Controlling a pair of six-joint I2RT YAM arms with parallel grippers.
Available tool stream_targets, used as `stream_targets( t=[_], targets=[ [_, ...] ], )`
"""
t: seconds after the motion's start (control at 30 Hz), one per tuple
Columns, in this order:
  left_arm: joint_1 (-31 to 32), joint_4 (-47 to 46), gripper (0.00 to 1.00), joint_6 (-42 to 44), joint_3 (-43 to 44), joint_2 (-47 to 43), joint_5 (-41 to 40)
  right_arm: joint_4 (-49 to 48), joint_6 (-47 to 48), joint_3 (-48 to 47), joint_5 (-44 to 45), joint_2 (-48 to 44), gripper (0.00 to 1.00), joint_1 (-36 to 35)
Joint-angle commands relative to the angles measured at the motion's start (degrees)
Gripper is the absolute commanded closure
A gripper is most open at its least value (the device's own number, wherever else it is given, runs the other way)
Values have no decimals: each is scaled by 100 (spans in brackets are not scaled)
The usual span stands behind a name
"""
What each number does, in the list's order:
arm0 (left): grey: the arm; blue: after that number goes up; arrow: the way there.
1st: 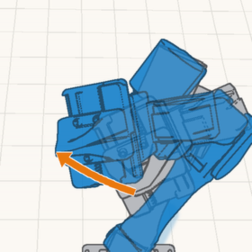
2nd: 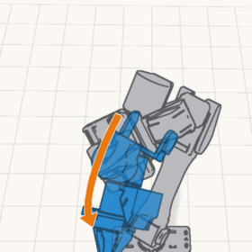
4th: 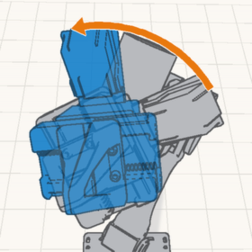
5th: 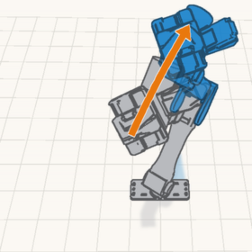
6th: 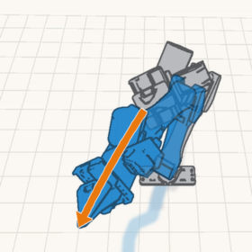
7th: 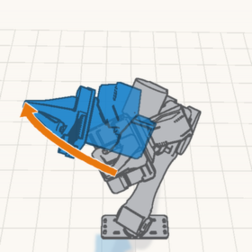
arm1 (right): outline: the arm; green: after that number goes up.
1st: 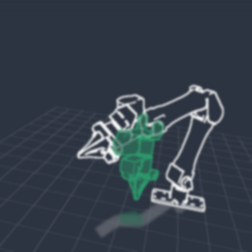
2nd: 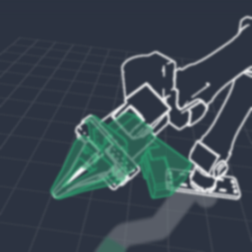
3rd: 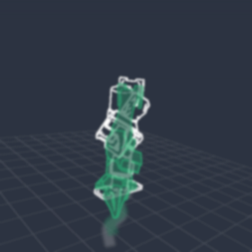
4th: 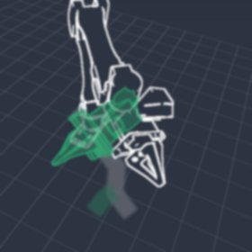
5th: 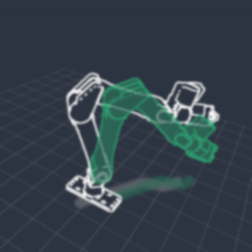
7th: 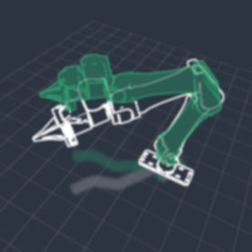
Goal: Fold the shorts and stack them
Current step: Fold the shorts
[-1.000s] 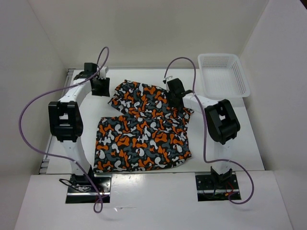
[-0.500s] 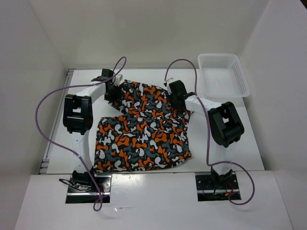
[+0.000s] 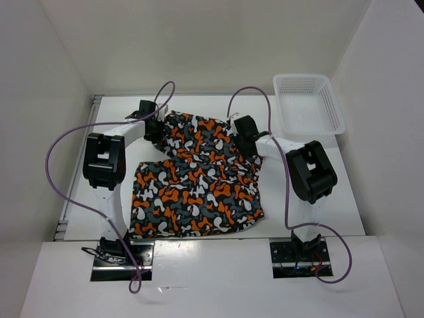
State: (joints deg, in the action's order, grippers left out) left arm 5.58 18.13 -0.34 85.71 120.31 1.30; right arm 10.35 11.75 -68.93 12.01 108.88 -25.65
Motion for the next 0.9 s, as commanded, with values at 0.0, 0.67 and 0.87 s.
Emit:
stream_targets(
  t=[0.0,0.67,0.87],
  targets=[
    [-119,762,100,34,-345,-156,-200,-279,179,116,213,-113,61,-37],
    [-1024,1994,99,34,-1247,-2327,-174,-332,583,126,276,168,62,-37],
    [-1024,1992,81,34,-1900,-2188,27,-113,829,-593,-278,221,43,-142]
  ],
)
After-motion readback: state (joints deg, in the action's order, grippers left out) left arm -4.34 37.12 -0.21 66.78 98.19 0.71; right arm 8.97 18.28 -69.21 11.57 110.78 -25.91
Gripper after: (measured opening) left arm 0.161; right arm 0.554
